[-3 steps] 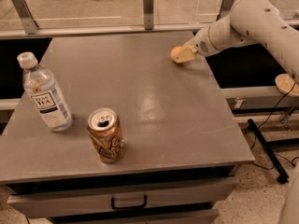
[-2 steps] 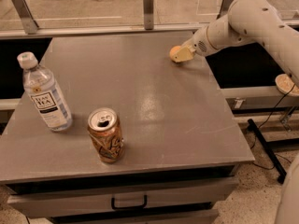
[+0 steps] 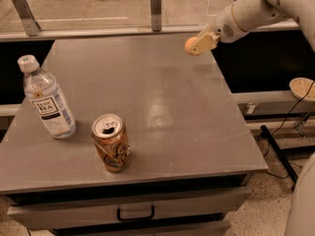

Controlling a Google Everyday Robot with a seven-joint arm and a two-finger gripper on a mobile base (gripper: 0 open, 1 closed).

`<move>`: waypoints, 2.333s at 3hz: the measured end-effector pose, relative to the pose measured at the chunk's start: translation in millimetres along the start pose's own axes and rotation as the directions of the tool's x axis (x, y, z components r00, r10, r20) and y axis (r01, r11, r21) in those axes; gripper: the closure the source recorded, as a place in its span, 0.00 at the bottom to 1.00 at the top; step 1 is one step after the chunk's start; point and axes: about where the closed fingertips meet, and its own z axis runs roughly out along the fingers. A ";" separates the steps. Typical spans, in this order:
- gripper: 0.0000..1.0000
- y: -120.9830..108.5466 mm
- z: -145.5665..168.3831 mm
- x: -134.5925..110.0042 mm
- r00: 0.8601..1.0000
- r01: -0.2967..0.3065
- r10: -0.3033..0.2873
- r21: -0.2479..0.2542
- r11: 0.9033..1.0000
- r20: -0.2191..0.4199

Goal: Move orange near orange can

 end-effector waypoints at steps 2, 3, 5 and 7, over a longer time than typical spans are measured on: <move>1.00 44.4 -113.5 35.5 0.993 0.064 -0.064 -0.003 0.998 -0.097; 1.00 82.6 -146.8 54.9 0.987 0.107 -0.114 -0.070 0.992 -0.112; 1.00 87.3 -137.8 61.1 0.984 0.119 -0.133 -0.118 0.986 -0.117; 1.00 191.3 -126.5 77.0 0.973 0.231 -0.213 -0.382 0.895 0.088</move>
Offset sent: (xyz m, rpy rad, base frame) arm -0.1869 -0.1136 0.0588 -0.1881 0.0516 0.0050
